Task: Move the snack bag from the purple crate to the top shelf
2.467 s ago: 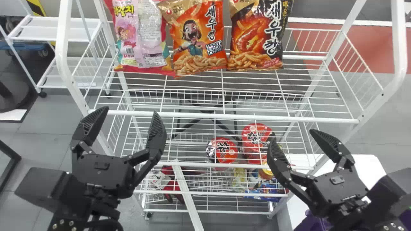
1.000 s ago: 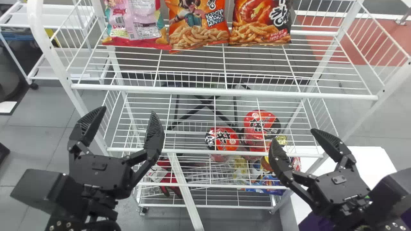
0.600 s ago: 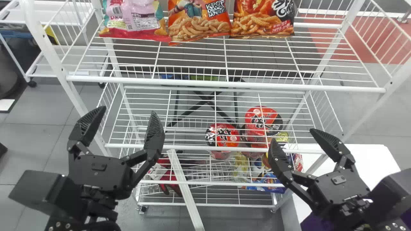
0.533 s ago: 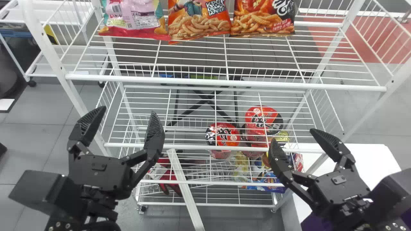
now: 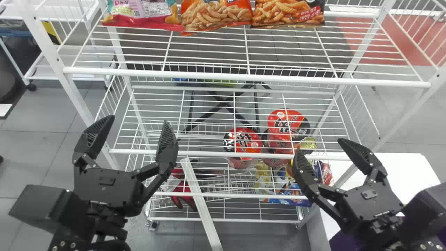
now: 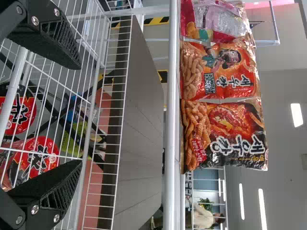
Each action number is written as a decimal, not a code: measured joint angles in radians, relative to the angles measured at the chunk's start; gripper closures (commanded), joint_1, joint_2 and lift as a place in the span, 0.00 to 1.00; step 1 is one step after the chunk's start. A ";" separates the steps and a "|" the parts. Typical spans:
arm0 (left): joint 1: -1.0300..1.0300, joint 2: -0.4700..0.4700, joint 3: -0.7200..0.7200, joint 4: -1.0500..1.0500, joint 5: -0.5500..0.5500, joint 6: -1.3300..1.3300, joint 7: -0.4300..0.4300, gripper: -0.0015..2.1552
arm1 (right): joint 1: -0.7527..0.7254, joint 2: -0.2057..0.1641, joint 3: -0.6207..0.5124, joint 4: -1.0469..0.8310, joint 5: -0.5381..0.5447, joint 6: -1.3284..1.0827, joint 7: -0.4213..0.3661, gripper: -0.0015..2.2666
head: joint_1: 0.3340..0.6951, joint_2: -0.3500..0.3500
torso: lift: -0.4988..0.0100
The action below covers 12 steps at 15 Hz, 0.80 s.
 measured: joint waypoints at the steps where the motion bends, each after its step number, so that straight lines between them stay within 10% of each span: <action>1: 0.000 0.000 0.000 0.001 0.001 -0.001 0.003 0.03 | 0.000 0.000 0.000 0.000 0.001 0.000 0.000 0.06 | 1.00 0.43 | 0.43; 12: 0.001 0.004 0.000 0.000 0.001 -0.001 0.004 0.03 | 0.002 -0.001 -0.001 -0.002 0.008 0.002 0.005 0.06 | 1.00 0.43 | 0.35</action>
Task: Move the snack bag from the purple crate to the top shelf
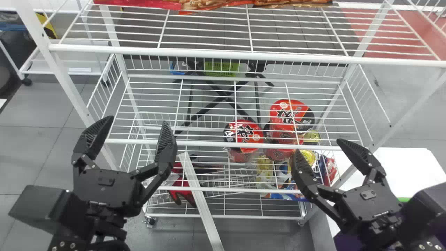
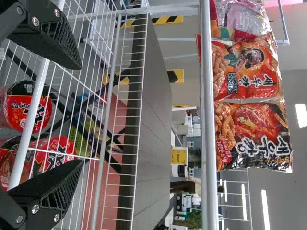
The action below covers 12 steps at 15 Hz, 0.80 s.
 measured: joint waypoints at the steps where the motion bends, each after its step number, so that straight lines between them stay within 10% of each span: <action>1: 0.000 0.001 0.000 -0.001 0.000 0.000 0.000 0.03 | 0.000 0.000 0.000 0.000 0.000 0.000 0.000 0.06 | 1.00 0.43 | 0.34; 12: 0.000 -0.001 0.000 0.002 -0.001 0.002 0.000 0.03 | -0.010 -0.007 -0.008 0.004 -0.003 0.002 0.019 0.06 | 1.00 0.43 | 0.25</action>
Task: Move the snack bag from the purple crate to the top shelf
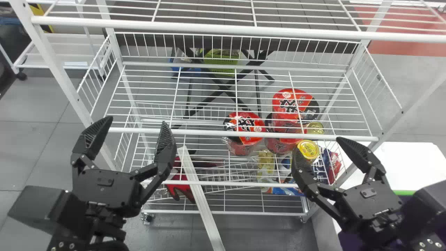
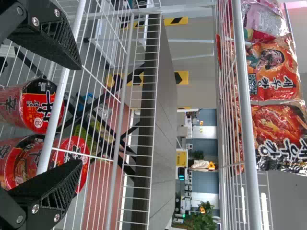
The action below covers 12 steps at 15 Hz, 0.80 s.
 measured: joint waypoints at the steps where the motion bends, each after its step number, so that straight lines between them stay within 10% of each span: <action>1: 0.000 0.000 0.000 0.000 0.000 0.001 0.000 0.03 | -0.001 -0.001 -0.001 0.001 0.000 0.001 0.001 0.06 | 1.00 0.43 | 0.25; 12: -0.001 0.000 0.000 0.009 0.002 0.001 0.009 0.03 | -0.011 -0.004 -0.002 0.018 -0.006 0.001 0.024 0.06 | 1.00 0.44 | 0.16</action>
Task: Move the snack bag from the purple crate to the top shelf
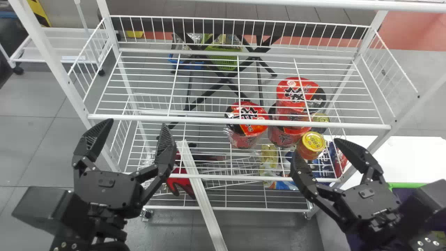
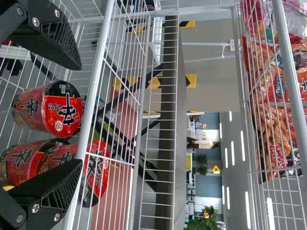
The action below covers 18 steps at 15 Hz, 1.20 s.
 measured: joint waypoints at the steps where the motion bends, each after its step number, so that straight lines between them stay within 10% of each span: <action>1: 0.000 0.000 0.000 0.000 0.000 0.000 0.000 0.03 | -0.001 0.000 0.000 0.000 0.000 0.001 0.002 0.06 | 1.00 0.44 | 0.15; 18: 0.001 0.000 0.000 0.000 -0.002 0.000 0.000 0.03 | -0.016 0.007 -0.023 -0.037 -0.012 0.190 -0.015 0.07 | 1.00 0.42 | 0.09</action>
